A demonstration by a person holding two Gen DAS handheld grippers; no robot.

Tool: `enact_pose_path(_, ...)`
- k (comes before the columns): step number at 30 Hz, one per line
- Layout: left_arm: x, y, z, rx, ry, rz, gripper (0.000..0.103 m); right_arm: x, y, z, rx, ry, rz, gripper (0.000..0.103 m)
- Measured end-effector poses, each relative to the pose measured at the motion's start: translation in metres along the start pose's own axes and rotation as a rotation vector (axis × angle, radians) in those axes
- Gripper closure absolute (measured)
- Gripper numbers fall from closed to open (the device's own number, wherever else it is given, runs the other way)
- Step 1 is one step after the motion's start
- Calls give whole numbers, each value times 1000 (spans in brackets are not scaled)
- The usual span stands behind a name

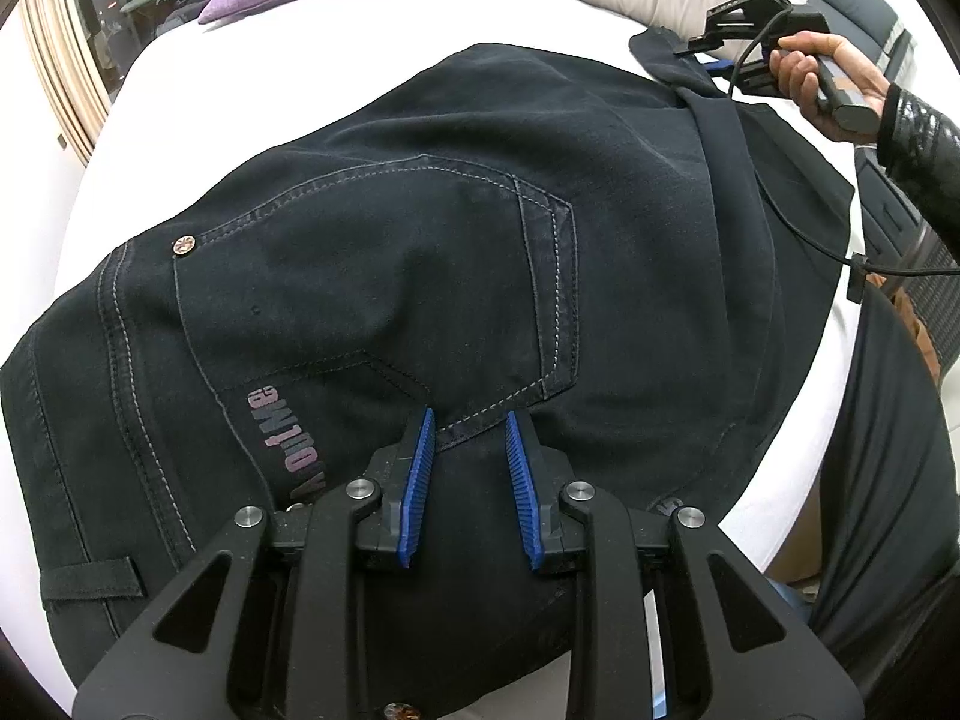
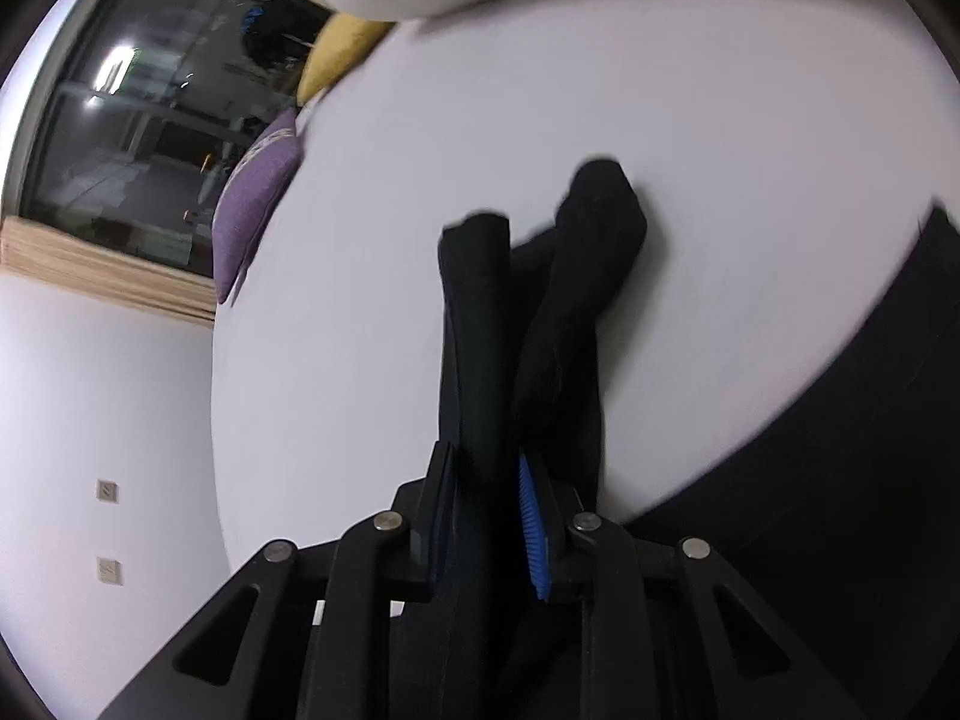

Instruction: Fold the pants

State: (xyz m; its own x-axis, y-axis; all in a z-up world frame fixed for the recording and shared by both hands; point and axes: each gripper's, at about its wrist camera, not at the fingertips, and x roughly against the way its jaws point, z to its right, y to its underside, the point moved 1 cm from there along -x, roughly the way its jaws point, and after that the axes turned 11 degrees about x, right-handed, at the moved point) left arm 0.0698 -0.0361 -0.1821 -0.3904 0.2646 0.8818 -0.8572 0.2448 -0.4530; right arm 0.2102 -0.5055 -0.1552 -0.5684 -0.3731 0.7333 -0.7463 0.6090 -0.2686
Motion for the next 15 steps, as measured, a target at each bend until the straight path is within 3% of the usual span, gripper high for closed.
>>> enact_pose_path(8,0,1,2,0,-7,2,79,-16,-10,-7,36,-31,-16,79)
enact_pose_path(9,1,1,2,-2,-7,2,79,-20,-13,-6,42,-22,-16,82)
enact_pose_path(10,1,1,2,-3,-8,2,79,-22,-13,-6,45,-15,-18,94)
enact_pose_path(11,1,1,2,-3,-8,1,79,-21,-13,-6,48,-11,-12,95)
enact_pose_path(15,1,1,2,-8,-8,0,79,22,-5,-12,101,7,102,96)
